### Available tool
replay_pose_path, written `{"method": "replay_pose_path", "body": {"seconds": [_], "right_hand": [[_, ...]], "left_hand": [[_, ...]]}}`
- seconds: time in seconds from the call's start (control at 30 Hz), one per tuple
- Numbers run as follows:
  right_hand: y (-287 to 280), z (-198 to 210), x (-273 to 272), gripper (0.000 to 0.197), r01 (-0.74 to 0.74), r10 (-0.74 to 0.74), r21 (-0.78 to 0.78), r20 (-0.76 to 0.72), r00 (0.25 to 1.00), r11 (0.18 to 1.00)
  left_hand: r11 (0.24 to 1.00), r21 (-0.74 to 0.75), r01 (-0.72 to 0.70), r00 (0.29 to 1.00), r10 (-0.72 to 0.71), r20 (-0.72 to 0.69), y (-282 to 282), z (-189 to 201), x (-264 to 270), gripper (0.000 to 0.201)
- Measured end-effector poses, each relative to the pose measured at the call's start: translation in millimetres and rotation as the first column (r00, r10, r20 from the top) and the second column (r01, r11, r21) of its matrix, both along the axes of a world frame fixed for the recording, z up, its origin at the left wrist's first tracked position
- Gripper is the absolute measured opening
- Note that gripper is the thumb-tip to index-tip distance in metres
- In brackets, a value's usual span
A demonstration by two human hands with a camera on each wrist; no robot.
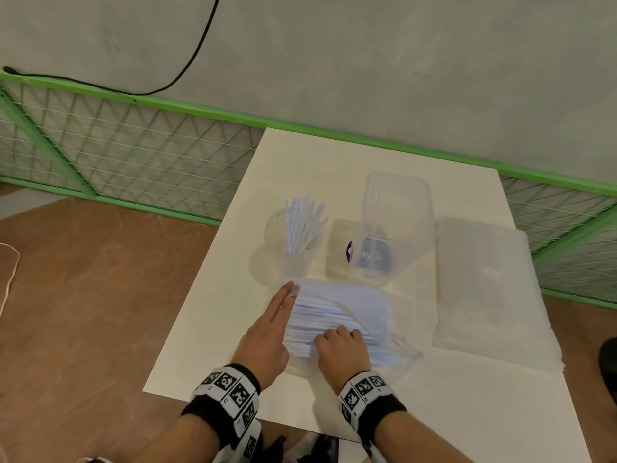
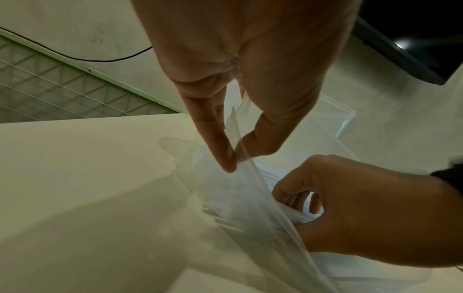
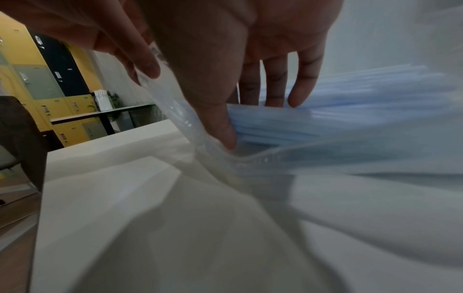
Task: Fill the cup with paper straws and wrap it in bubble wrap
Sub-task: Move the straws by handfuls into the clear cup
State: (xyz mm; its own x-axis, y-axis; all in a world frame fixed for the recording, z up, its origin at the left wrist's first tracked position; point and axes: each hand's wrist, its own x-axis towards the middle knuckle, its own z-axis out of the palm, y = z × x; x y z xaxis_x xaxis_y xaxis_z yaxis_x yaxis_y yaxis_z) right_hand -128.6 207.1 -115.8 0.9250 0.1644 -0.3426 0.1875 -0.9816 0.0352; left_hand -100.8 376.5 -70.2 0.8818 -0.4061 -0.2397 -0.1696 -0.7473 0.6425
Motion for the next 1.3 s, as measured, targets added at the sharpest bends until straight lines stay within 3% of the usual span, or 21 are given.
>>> {"method": "replay_pose_path", "body": {"seconds": [0.17, 0.4, 0.47, 0.57, 0.6, 0.63, 0.7, 0.8, 0.9, 1.03, 1.1, 1.2, 1.3], "right_hand": [[-8, 4, -3, 0.026, 0.043, -0.043, 0.075, -0.002, 0.999, 0.996], [-20, 29, -3, 0.020, 0.193, -0.234, 0.399, 0.058, 0.970, 0.897], [-22, 43, -3, 0.022, 0.219, -0.320, 0.607, 0.061, 0.946, 0.764], [-22, 70, -6, 0.039, 0.259, -0.532, 0.903, -0.040, 0.846, 0.344], [-21, 77, -7, 0.035, 0.277, -0.570, 0.932, -0.100, 0.815, 0.233], [-21, 81, -7, 0.031, 0.296, -0.586, 0.940, -0.144, 0.797, 0.172], [-23, 73, -10, 0.026, 0.356, -0.588, 0.917, -0.190, 0.786, 0.180], [-31, 52, -13, 0.033, 0.457, -0.604, 0.847, -0.219, 0.766, 0.273], [-37, 46, -14, 0.044, 0.458, -0.554, 0.791, -0.185, 0.811, 0.406], [-39, 66, -5, 0.044, 0.444, -0.559, 0.761, -0.131, 0.819, 0.472], [-41, 96, 11, 0.040, 0.423, -0.615, 0.800, -0.088, 0.784, 0.425], [-43, 163, 43, 0.029, 0.287, -0.684, 0.917, -0.022, 0.729, 0.276], [-37, 218, 78, 0.023, 0.141, -0.697, 0.950, 0.098, 0.710, 0.278]], "left_hand": [[1.000, 0.005, -0.007, 1.000, 0.007, 0.000, -1, 1, 0, 0.108], [1.000, -0.013, -0.005, 1.000, 0.005, -0.005, 0, -2, 2, 0.109], [1.000, -0.017, -0.005, 1.000, 0.005, -0.004, 0, -2, 3, 0.108], [1.000, -0.020, -0.008, 1.000, 0.008, -0.002, 1, -2, 4, 0.108], [1.000, -0.022, -0.009, 1.000, 0.009, -0.003, 1, -2, 4, 0.109], [1.000, -0.025, -0.010, 1.000, 0.010, -0.002, 1, -1, 4, 0.109], [0.999, -0.036, -0.005, 1.000, 0.005, 0.001, 0, -1, 3, 0.109], [0.999, -0.044, 0.010, 1.000, -0.010, 0.003, 0, -1, 3, 0.111], [0.999, -0.042, 0.010, 1.000, -0.010, 0.005, -2, -2, 3, 0.111], [1.000, -0.024, 0.006, 1.000, -0.006, 0.003, -3, -2, 5, 0.110], [1.000, -0.012, -0.003, 1.000, 0.003, -0.001, -2, -2, 5, 0.109], [1.000, 0.007, -0.009, 1.000, 0.009, -0.011, 0, 0, 4, 0.107], [1.000, -0.009, -0.007, 1.000, 0.007, -0.026, 0, 2, 3, 0.107]]}}
